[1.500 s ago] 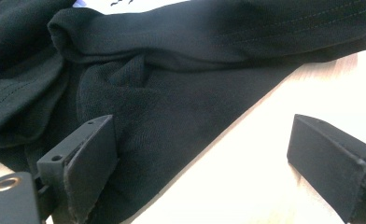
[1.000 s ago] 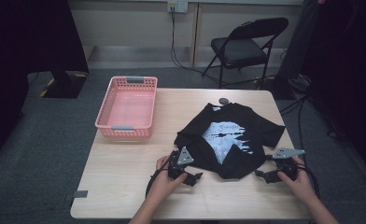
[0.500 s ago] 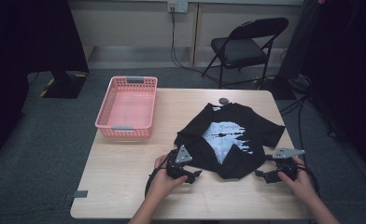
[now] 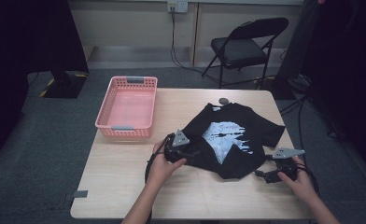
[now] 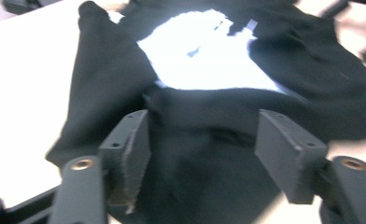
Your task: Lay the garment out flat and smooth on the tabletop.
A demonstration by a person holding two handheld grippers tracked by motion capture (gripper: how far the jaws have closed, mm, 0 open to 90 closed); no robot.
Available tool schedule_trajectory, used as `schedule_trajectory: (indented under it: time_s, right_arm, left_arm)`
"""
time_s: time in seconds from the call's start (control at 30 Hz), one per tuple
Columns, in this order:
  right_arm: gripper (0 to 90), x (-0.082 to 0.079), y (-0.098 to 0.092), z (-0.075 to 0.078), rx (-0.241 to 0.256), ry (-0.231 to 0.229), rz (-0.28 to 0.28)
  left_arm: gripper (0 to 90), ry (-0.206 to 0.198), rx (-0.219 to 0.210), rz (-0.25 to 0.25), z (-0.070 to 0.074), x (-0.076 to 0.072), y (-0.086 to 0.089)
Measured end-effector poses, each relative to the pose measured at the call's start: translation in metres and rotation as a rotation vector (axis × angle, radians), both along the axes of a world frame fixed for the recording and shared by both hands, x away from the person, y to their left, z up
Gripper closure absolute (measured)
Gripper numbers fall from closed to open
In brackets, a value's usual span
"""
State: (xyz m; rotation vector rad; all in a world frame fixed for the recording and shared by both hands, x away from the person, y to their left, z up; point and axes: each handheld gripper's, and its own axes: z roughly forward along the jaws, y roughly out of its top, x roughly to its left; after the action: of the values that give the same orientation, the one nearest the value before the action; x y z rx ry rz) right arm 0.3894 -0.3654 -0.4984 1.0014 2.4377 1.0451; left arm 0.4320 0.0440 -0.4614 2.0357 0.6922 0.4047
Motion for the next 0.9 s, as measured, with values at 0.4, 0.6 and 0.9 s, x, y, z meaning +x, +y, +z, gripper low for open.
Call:
schedule_trajectory:
  time_s: [0.4,0.6,0.9]
  right_arm:
    - [10.1,0.0,0.0,0.0,0.0,0.0,0.003]
    - [10.1,-0.001,0.0,0.0,0.0,0.001,0.005]
    - [10.1,-0.001,0.0,0.0,0.0,0.001,0.005]
  left_arm:
    - [58.5,0.066,0.127,0.053,-0.005,0.065,-0.033]
    - [58.4,0.09,0.13,0.042,-0.012,0.072,-0.038]
    - [84.4,0.114,0.087,0.117,-0.007,0.089,-0.027]
